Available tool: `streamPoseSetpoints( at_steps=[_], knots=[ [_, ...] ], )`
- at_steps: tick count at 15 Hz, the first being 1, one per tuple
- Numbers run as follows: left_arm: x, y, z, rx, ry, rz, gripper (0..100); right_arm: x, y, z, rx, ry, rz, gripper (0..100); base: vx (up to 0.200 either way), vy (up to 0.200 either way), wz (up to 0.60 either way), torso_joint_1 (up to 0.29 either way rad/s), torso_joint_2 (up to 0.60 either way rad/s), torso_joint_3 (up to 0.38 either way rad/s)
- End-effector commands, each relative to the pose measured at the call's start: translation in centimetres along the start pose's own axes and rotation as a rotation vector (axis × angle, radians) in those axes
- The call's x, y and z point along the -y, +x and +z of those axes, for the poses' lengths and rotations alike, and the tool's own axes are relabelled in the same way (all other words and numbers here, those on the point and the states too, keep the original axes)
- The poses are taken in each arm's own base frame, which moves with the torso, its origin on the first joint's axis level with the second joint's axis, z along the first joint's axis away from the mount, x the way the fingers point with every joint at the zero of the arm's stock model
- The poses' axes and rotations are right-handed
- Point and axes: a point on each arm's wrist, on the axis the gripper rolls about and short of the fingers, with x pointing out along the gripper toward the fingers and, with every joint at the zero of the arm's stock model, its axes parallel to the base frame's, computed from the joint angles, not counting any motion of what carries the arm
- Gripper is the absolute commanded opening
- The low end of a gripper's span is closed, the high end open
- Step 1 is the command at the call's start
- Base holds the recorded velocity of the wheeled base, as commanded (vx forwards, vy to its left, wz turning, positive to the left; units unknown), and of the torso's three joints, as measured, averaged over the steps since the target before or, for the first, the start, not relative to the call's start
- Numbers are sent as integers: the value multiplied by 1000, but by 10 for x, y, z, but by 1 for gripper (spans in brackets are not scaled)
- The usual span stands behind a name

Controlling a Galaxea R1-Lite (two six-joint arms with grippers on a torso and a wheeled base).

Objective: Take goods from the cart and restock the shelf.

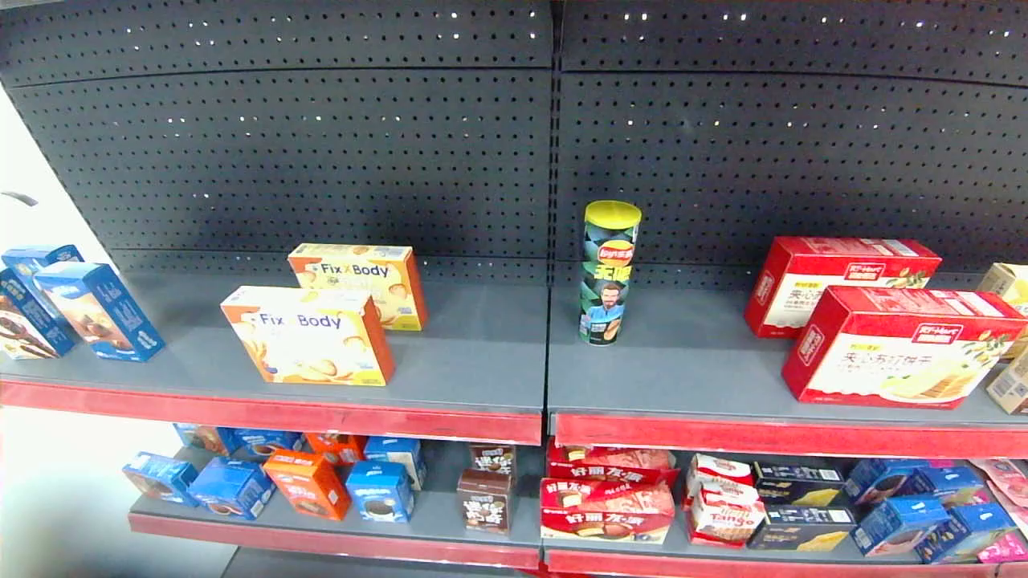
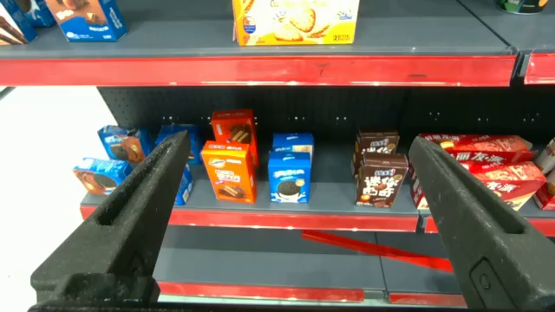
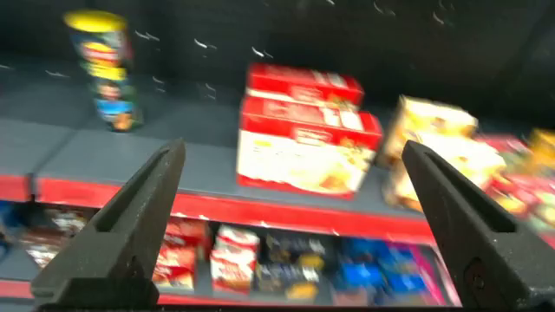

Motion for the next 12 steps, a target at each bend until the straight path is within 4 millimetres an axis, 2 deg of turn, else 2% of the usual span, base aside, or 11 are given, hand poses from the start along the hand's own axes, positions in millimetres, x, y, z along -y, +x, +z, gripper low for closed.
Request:
streamPoseSetpoints(
  at_steps=[1, 2, 4, 5, 6, 7, 8, 10, 12],
  knots=[
    [0, 0, 0, -1, 0, 0, 100, 5, 14, 18, -143, 27, -65, 100, 0, 0, 0, 0, 0, 0],
    [0, 0, 0, -2, 0, 0, 100, 2, 4, 14, -183, 33, -67, 100, 0, 0, 0, 0, 0, 0],
    [0, 0, 0, -2, 0, 0, 100, -8, -30, 13, -227, 11, -105, 100, 0, 0, 0, 0, 0, 0],
    [0, 0, 1, 1, 0, 0, 100, -12, -37, 10, -241, -9, -117, 100, 0, 0, 0, 0, 0, 0],
    [0, 0, 0, -2, 0, 0, 100, -12, -38, 10, -242, -10, -119, 100, 0, 0, 0, 0, 0, 0],
    [0, 0, 0, -1, 0, 0, 100, -16, -40, 0, -283, -13, -239, 100, 0, 0, 0, 0, 0, 0],
    [0, 0, 0, -1, 0, 0, 100, -20, -40, -14, -316, -8, -275, 100, 0, 0, 0, 0, 0, 0],
    [0, 0, 0, -1, 0, 0, 100, -27, -49, -36, -327, -95, -275, 100, 0, 0, 0, 0, 0, 0],
    [0, 0, 0, -2, 0, 0, 100, -32, -58, -43, -304, -175, -278, 100, 0, 0, 0, 0, 0, 0]
  ],
)
